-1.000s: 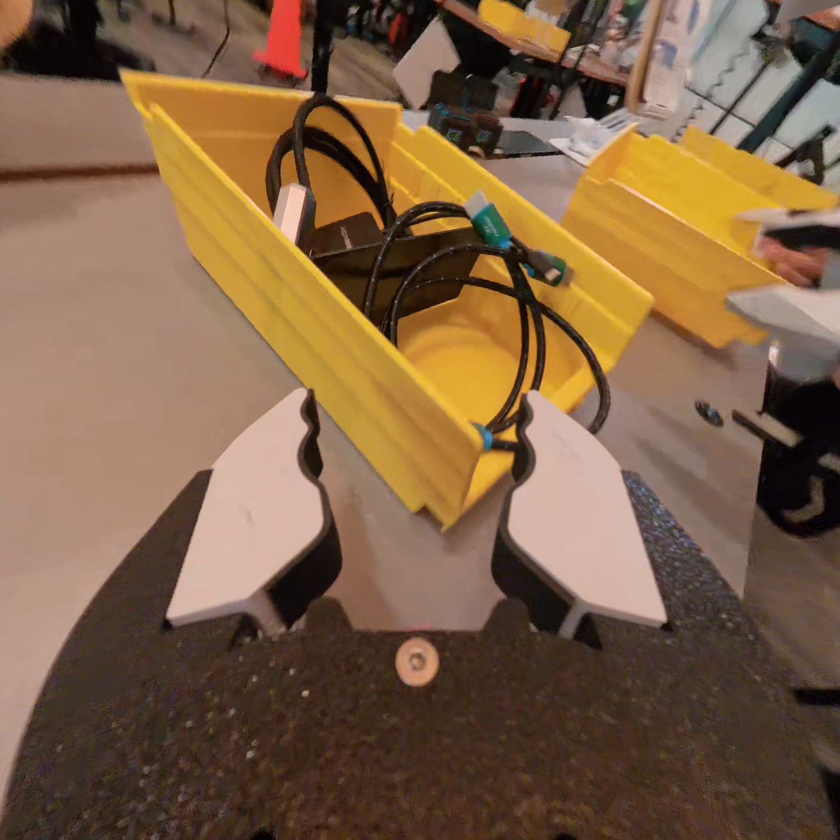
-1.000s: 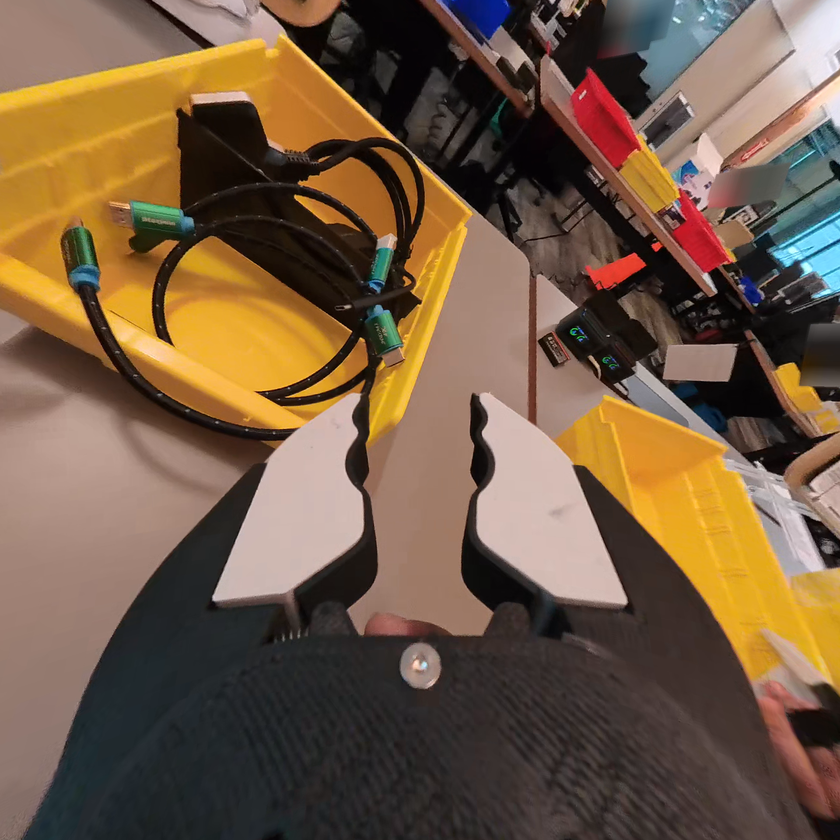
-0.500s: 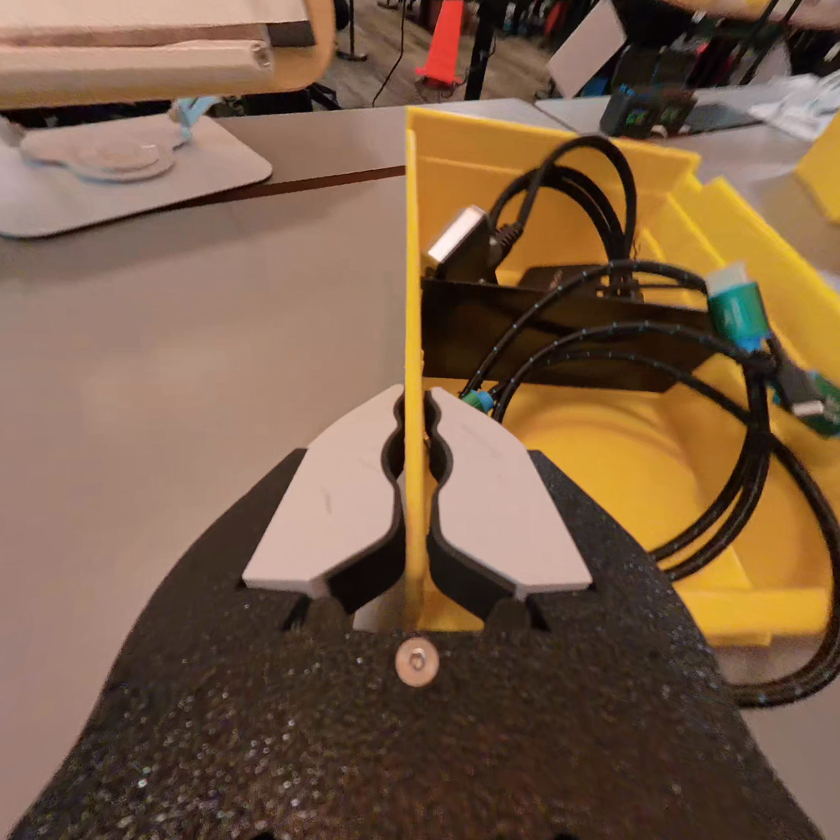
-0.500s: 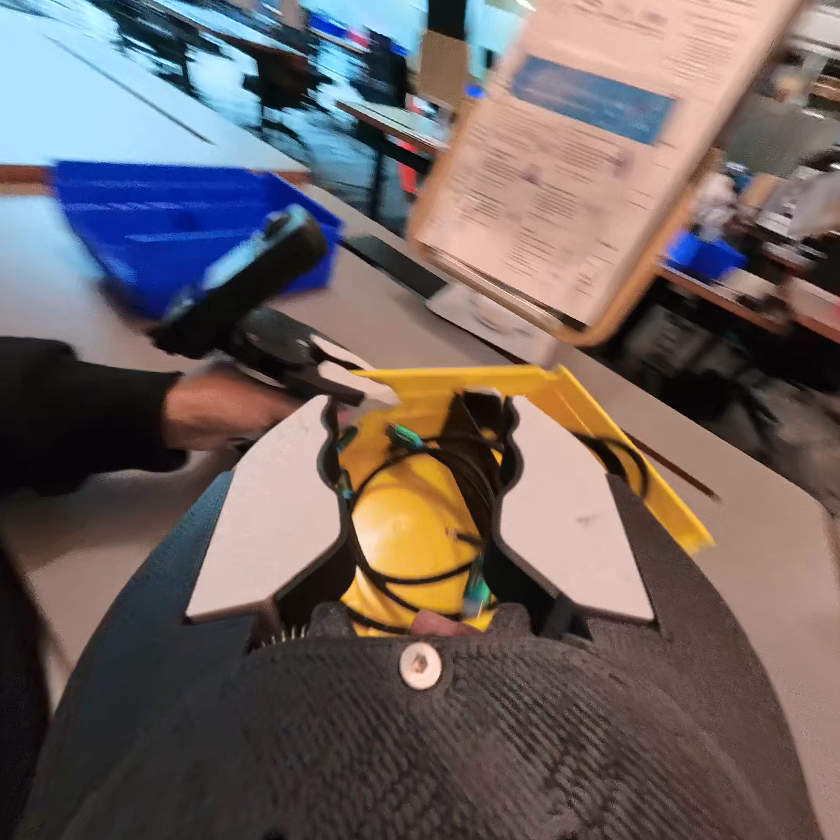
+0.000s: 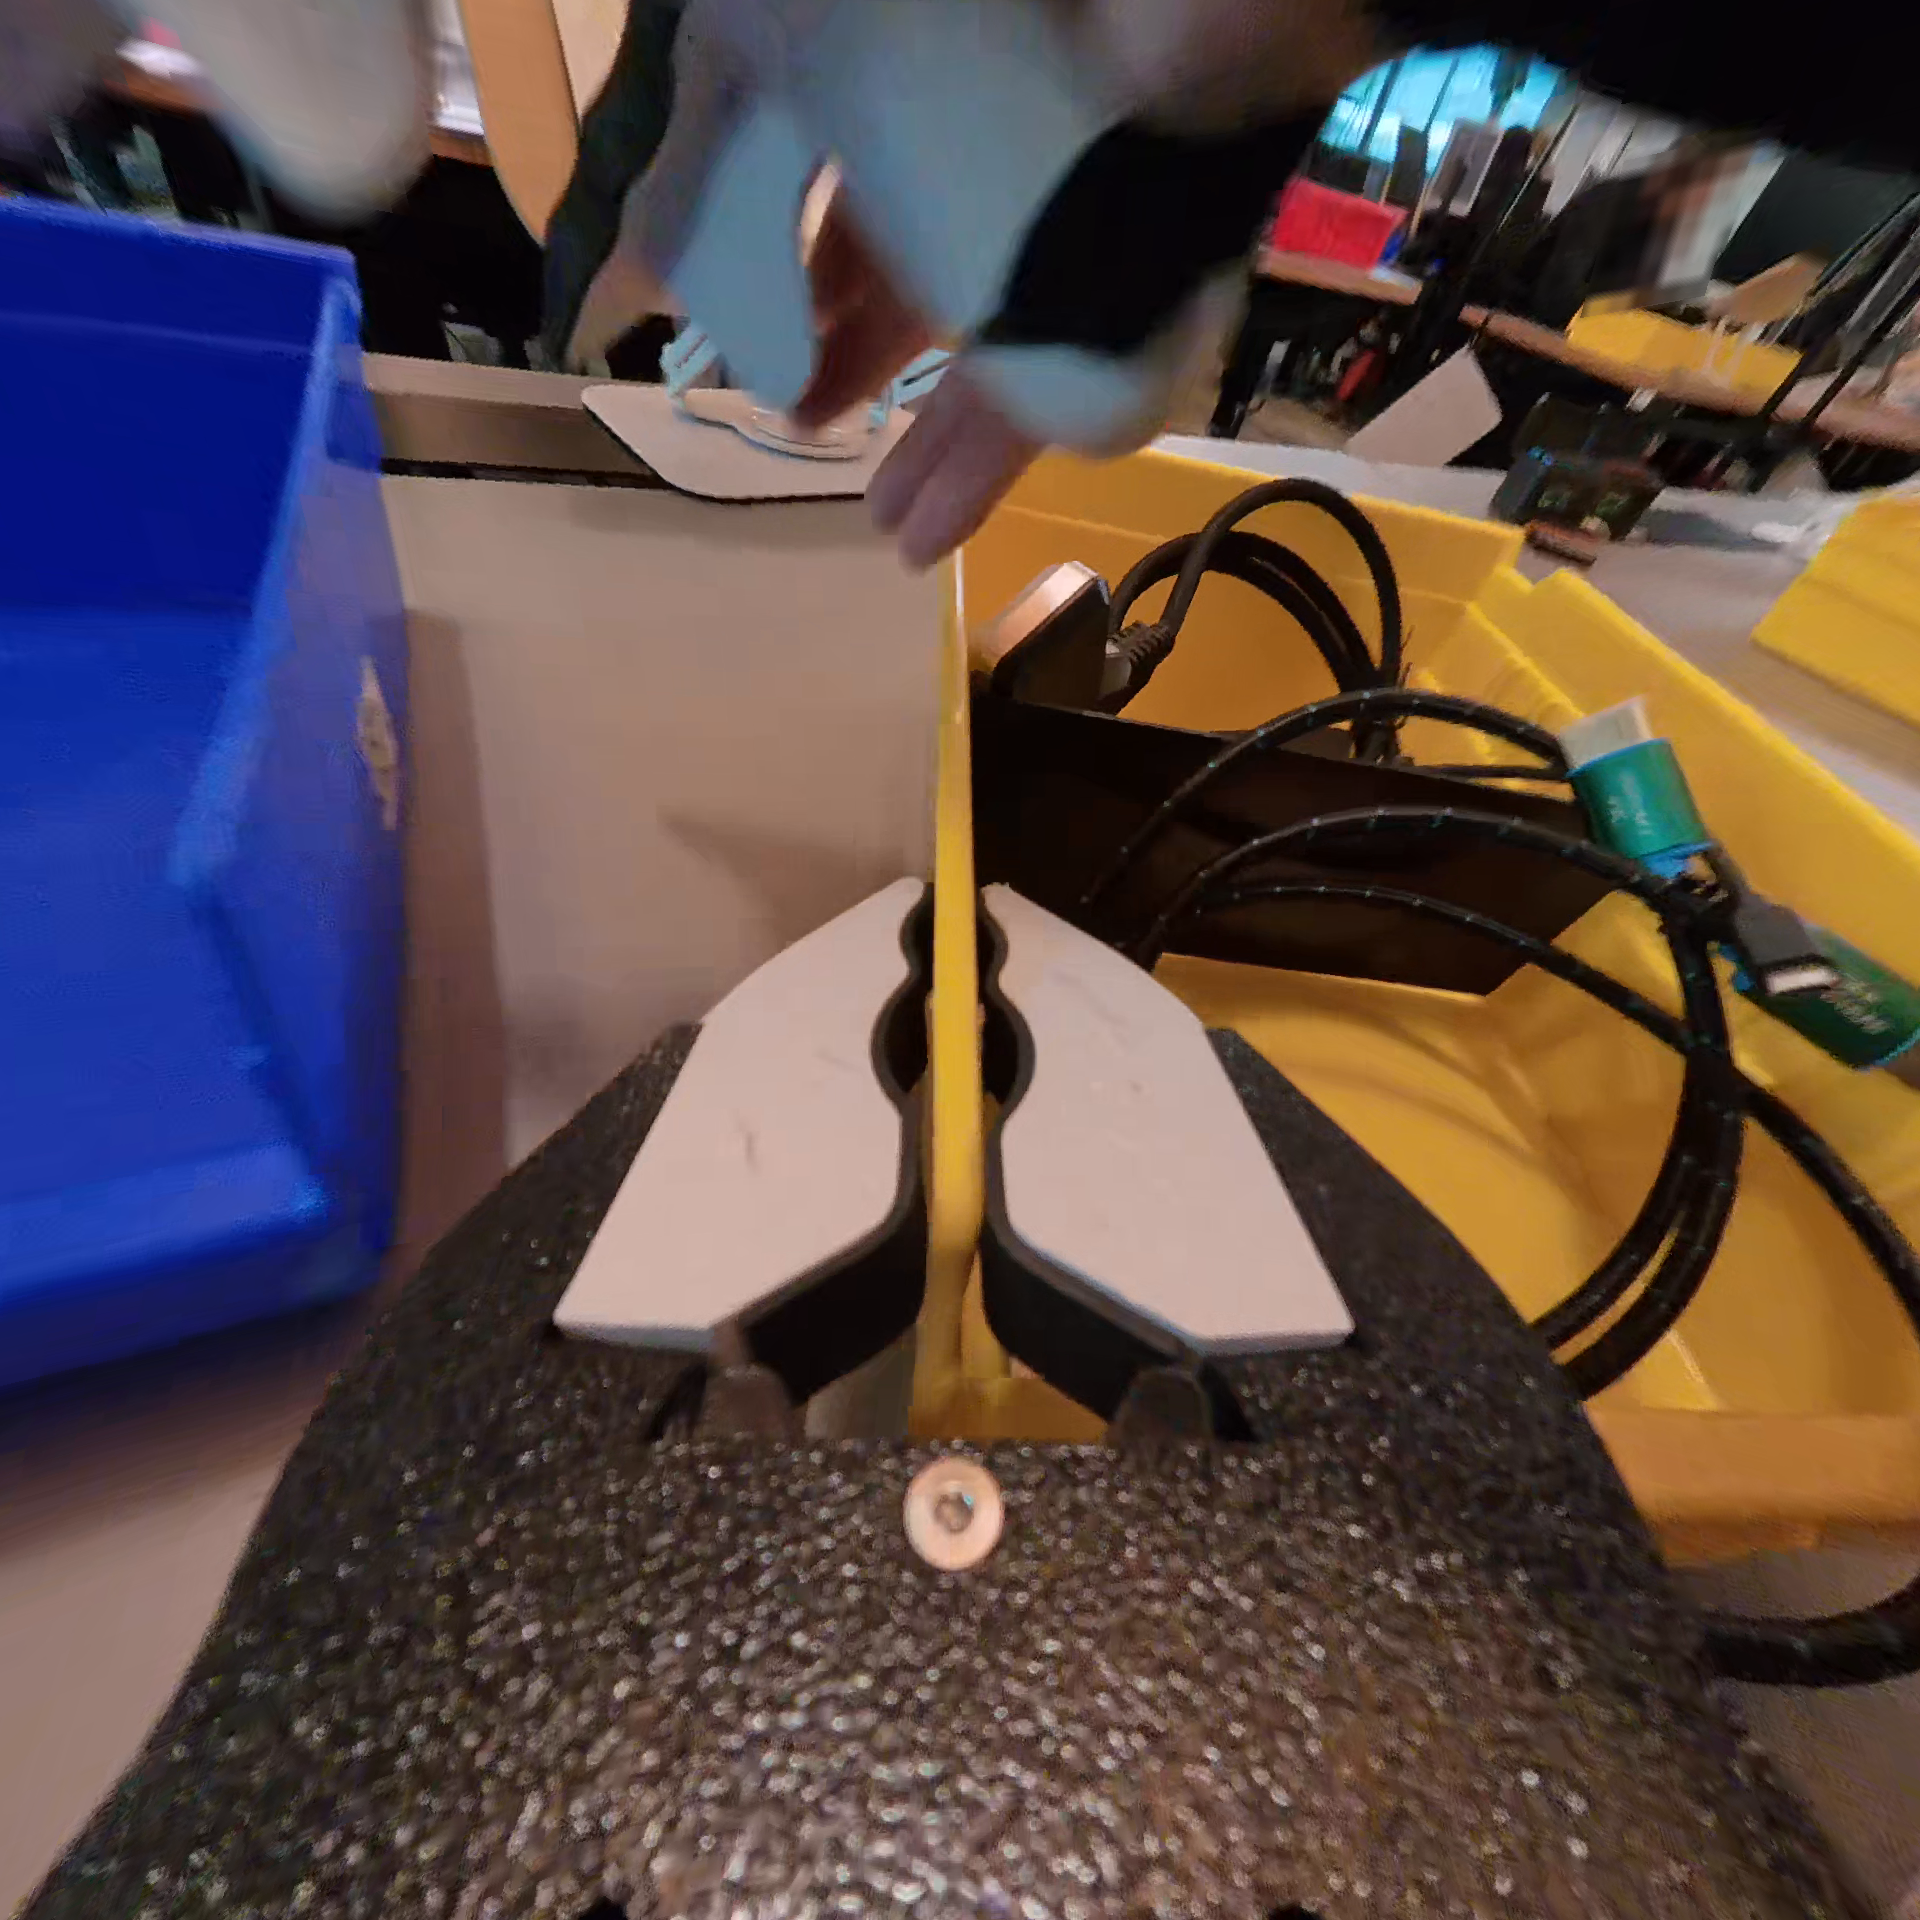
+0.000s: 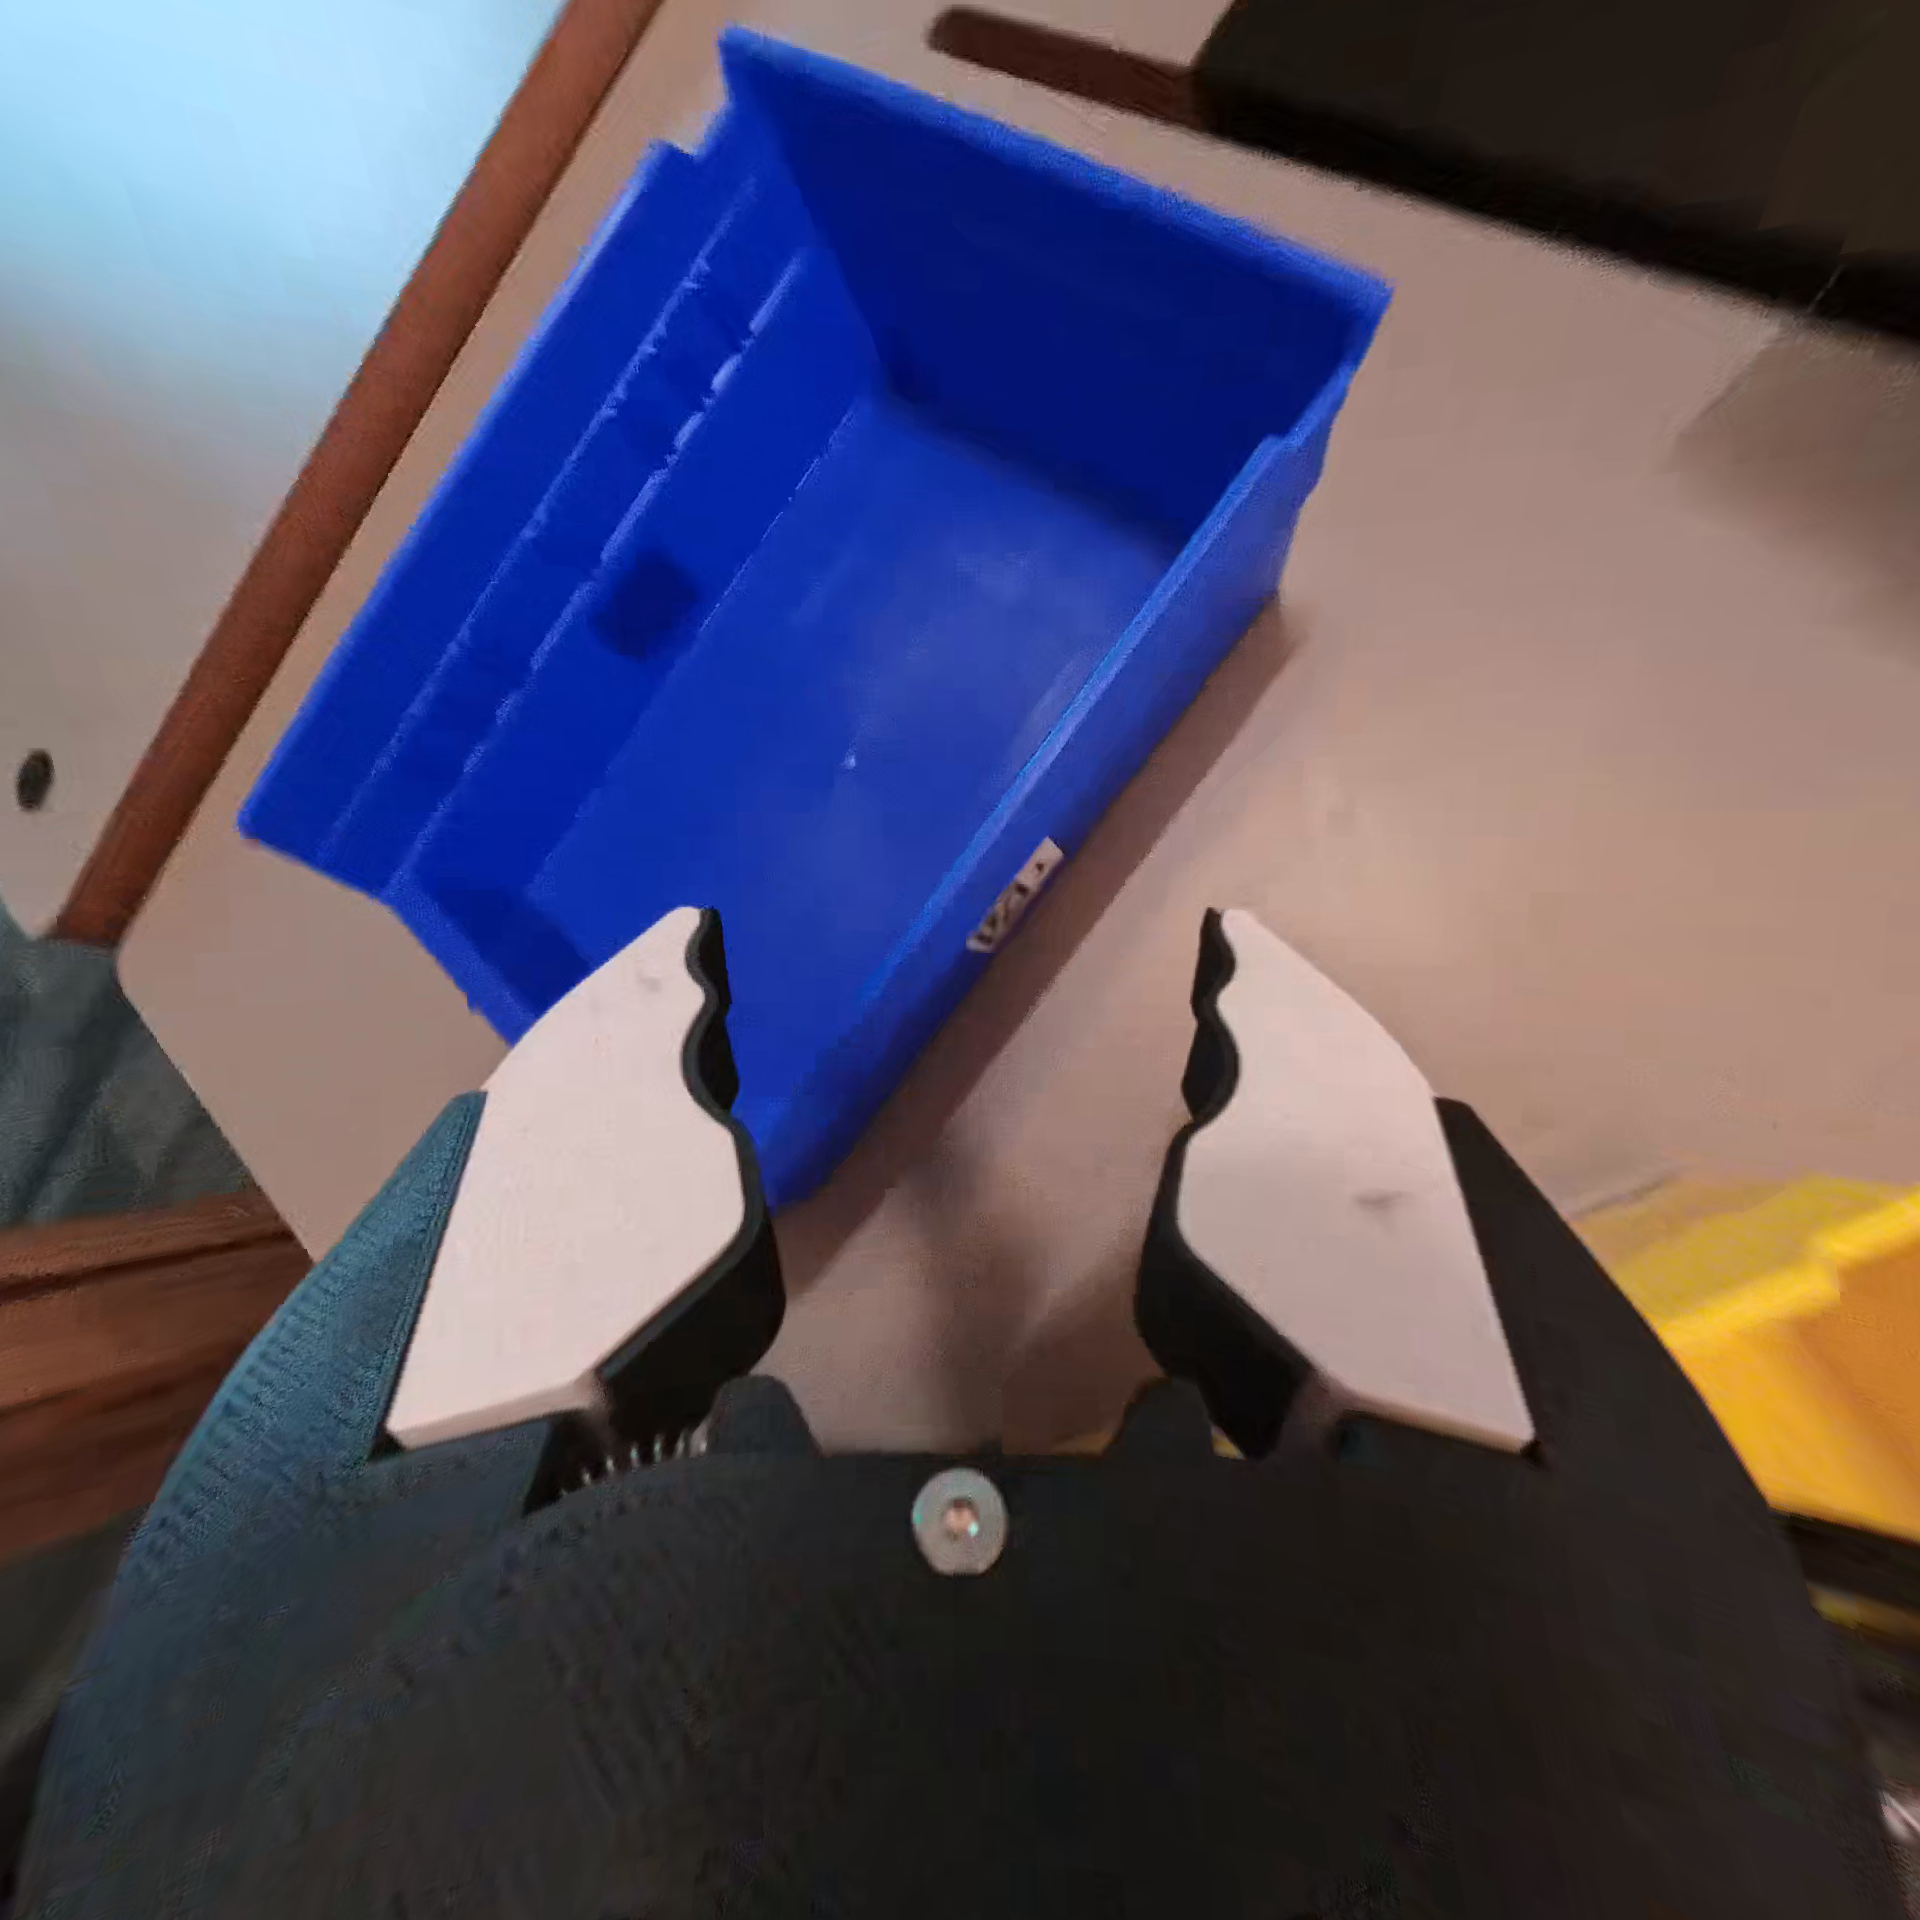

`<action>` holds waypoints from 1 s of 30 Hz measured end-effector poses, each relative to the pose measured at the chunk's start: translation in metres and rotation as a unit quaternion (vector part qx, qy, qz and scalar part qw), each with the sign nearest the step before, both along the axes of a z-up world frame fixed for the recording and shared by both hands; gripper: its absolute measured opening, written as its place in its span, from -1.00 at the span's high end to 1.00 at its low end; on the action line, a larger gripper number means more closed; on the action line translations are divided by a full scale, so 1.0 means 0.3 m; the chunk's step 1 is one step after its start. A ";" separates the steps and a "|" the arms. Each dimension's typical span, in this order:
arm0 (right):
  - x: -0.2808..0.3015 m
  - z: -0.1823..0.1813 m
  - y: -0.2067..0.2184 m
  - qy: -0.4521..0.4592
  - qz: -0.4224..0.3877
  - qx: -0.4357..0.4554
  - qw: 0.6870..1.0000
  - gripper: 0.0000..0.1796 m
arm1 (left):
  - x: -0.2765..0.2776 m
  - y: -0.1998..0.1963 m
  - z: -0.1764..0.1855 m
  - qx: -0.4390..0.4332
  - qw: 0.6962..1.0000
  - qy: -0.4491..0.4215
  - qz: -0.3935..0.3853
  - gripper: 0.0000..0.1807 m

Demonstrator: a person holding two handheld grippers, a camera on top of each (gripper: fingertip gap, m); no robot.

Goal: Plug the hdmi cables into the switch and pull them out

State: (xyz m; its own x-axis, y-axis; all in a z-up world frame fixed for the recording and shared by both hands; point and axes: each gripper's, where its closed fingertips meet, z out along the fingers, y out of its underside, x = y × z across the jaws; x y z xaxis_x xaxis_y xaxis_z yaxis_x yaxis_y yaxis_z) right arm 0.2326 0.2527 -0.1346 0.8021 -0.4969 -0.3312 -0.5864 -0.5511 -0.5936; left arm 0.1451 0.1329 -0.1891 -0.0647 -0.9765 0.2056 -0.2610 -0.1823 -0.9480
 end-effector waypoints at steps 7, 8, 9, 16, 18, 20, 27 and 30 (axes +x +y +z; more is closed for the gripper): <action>0.073 -0.251 0.160 0.060 -0.035 -0.052 0.996 0.18 | -0.018 0.047 0.000 0.031 1.000 -0.001 -0.006 0.95; 0.063 -0.277 0.173 0.070 -0.026 -0.060 0.995 0.29 | -0.014 0.047 -0.001 0.030 1.000 -0.001 -0.005 0.95; 0.061 -0.303 0.178 0.074 -0.023 -0.072 0.994 0.45 | -0.011 0.047 -0.001 0.030 1.000 -0.001 -0.006 0.95; 0.147 -0.267 0.172 0.042 -0.054 -0.072 0.995 0.83 | -0.006 0.046 -0.001 0.039 0.999 -0.002 -0.009 0.94; 0.167 -0.193 0.145 0.009 -0.017 -0.067 0.998 0.89 | -0.009 0.043 0.000 0.057 0.998 -0.003 -0.010 0.94; 0.219 -0.064 0.100 -0.031 -0.030 -0.055 0.998 0.91 | -0.012 0.041 0.001 0.089 0.996 -0.007 -0.010 0.94; 0.431 0.506 -0.313 -0.084 -0.127 0.064 0.986 0.94 | -0.013 0.047 0.002 0.159 0.987 -0.018 -0.028 0.92; 0.523 0.623 -0.645 -0.115 -0.190 0.046 0.974 0.94 | -0.004 0.093 0.001 0.117 0.993 -0.011 -0.026 0.93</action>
